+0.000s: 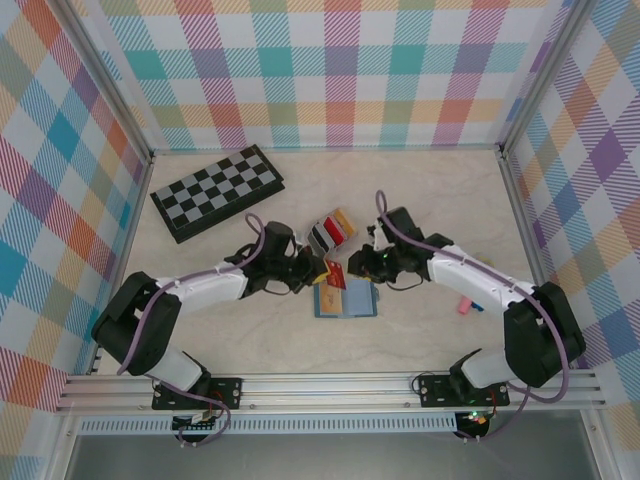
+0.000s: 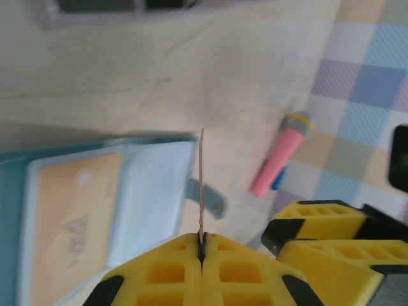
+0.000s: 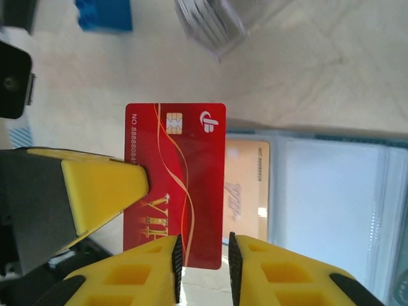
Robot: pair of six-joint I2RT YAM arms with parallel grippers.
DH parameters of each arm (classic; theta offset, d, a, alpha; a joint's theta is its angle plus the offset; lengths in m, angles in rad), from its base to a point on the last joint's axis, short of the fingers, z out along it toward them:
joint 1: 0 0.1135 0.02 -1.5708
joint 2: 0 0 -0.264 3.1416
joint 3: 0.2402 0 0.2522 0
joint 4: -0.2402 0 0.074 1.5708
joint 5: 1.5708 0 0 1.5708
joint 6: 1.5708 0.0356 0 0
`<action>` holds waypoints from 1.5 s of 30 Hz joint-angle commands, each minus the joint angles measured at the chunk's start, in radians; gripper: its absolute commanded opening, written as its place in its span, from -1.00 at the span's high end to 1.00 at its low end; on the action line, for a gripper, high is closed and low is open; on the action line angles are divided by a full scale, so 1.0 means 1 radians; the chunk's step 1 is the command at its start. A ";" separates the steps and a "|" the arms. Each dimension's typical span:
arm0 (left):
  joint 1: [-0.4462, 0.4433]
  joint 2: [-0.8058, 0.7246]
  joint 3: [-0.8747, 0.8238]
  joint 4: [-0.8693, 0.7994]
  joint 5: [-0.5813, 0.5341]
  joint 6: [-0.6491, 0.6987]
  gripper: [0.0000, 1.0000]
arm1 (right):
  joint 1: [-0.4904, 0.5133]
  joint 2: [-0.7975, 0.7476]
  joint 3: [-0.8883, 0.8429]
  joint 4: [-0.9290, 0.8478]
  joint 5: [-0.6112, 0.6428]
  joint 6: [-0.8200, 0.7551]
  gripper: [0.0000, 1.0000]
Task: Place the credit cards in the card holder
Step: Insert the credit card into the card slot.
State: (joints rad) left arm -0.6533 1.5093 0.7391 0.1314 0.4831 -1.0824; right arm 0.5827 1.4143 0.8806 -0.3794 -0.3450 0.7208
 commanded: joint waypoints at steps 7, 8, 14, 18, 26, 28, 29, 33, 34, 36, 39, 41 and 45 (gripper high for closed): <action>-0.118 -0.046 -0.124 0.092 -0.208 0.176 1.00 | 0.028 0.031 -0.122 0.052 0.144 -0.026 0.52; -0.122 -0.038 -0.127 0.103 -0.200 0.180 1.00 | 0.027 0.044 -0.122 0.046 0.160 -0.037 0.52; -0.126 0.024 -0.135 0.216 -0.152 0.184 1.00 | 0.012 0.099 -0.104 0.002 0.225 -0.082 0.53; -0.130 0.062 -0.140 0.267 -0.151 0.170 1.00 | -0.001 0.112 -0.125 0.028 0.203 -0.081 0.53; -0.142 0.106 -0.174 0.311 -0.178 0.131 1.00 | -0.001 0.149 -0.157 0.052 0.199 -0.070 0.56; -0.145 0.109 -0.181 0.318 -0.176 0.128 1.00 | -0.001 0.150 -0.162 0.055 0.202 -0.069 0.56; -0.147 0.111 -0.191 0.337 -0.178 0.120 1.00 | -0.001 0.151 -0.164 0.056 0.202 -0.069 0.56; -0.154 0.134 -0.211 0.410 -0.158 0.100 1.00 | -0.001 0.159 -0.172 0.062 0.206 -0.066 0.56; -0.158 0.139 -0.213 0.427 -0.155 0.093 1.00 | -0.001 0.163 -0.173 0.064 0.207 -0.064 0.56; -0.166 0.147 -0.209 0.440 -0.153 0.094 1.00 | -0.001 0.171 -0.175 0.070 0.206 -0.061 0.56; -0.173 0.164 -0.204 0.466 -0.146 0.099 1.00 | -0.001 0.183 -0.180 0.080 0.207 -0.058 0.57; -0.175 0.175 -0.196 0.477 -0.146 0.095 1.00 | -0.001 0.190 -0.182 0.085 0.205 -0.052 0.57; -0.179 0.190 -0.201 0.528 -0.147 0.072 1.00 | -0.001 0.197 -0.182 0.084 0.215 -0.046 0.57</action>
State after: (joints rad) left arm -0.8013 1.6749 0.5407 0.6067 0.3157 -0.9928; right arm 0.5819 1.5524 0.7403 -0.2844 -0.1581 0.6659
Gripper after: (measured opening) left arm 0.039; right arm 0.216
